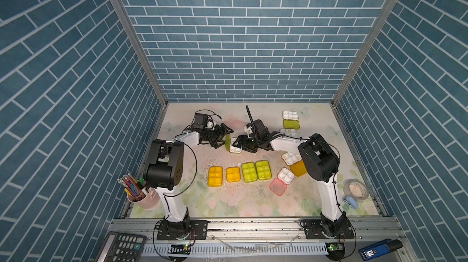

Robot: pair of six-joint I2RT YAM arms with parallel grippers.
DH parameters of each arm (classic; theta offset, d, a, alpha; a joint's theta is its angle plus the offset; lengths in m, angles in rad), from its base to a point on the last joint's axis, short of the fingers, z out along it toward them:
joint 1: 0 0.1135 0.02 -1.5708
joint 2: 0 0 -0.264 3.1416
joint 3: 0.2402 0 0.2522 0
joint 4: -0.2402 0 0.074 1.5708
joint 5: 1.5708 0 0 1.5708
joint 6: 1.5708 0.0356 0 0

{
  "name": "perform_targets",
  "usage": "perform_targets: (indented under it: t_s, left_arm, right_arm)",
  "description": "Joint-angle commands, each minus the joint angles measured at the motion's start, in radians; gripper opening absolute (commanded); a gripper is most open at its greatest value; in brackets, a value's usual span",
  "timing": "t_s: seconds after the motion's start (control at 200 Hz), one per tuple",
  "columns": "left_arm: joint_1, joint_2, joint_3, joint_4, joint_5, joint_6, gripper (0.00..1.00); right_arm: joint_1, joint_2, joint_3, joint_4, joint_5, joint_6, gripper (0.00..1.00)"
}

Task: Close pillboxes
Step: Close the lid on the pillbox.

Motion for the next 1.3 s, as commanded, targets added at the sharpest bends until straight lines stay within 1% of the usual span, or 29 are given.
perform_targets:
  t_s: [0.0, 0.105, 0.23, 0.335, 0.43, 0.54, 0.665, 0.735, 0.855, 1.005, 1.21, 1.295]
  left_arm:
    - [-0.012, 0.003, -0.015, 0.043, 0.021, -0.021, 0.88]
    - [-0.032, 0.015, -0.011, 0.056, 0.031, -0.024, 0.88]
    - [-0.047, 0.025, -0.010, 0.058, 0.031, -0.028, 0.87]
    - [-0.052, 0.026, -0.013, 0.071, 0.037, -0.038, 0.88]
    - [-0.051, 0.018, -0.011, 0.063, 0.034, -0.035, 0.88]
    - [-0.041, -0.003, -0.016, 0.055, 0.025, -0.032, 0.88]
    - [-0.006, -0.033, -0.027, 0.054, 0.009, -0.031, 0.88]
    - [0.018, -0.039, -0.027, 0.031, -0.006, -0.016, 0.88]
    - [0.049, -0.034, -0.037, 0.034, 0.001, -0.024, 0.88]
    - [0.053, -0.049, -0.041, 0.071, 0.015, -0.057, 0.88]
    - [0.067, -0.082, -0.032, 0.016, -0.018, -0.011, 0.88]
    - [0.069, -0.079, -0.025, 0.016, -0.007, -0.011, 0.88]
  right_arm:
    - [-0.012, -0.097, -0.051, 0.026, 0.035, 0.035, 0.75]
    - [-0.016, -0.182, -0.107, -0.011, 0.134, 0.010, 0.75]
    - [-0.014, -0.263, -0.141, -0.105, 0.259, -0.030, 0.74]
    - [-0.017, -0.278, -0.128, -0.176, 0.291, -0.071, 0.74]
    - [-0.015, -0.273, -0.112, -0.200, 0.292, -0.087, 0.74]
    - [-0.009, -0.237, -0.040, -0.274, 0.294, -0.120, 0.73]
    - [-0.004, -0.179, 0.038, -0.363, 0.331, -0.162, 0.72]
    - [-0.003, -0.159, 0.071, -0.402, 0.319, -0.174, 0.72]
    - [0.000, -0.159, 0.079, -0.439, 0.317, -0.191, 0.71]
    - [0.000, -0.165, 0.086, -0.505, 0.309, -0.218, 0.71]
    - [0.000, -0.169, 0.112, -0.570, 0.293, -0.228, 0.71]
    - [0.001, -0.170, 0.129, -0.608, 0.287, -0.231, 0.71]
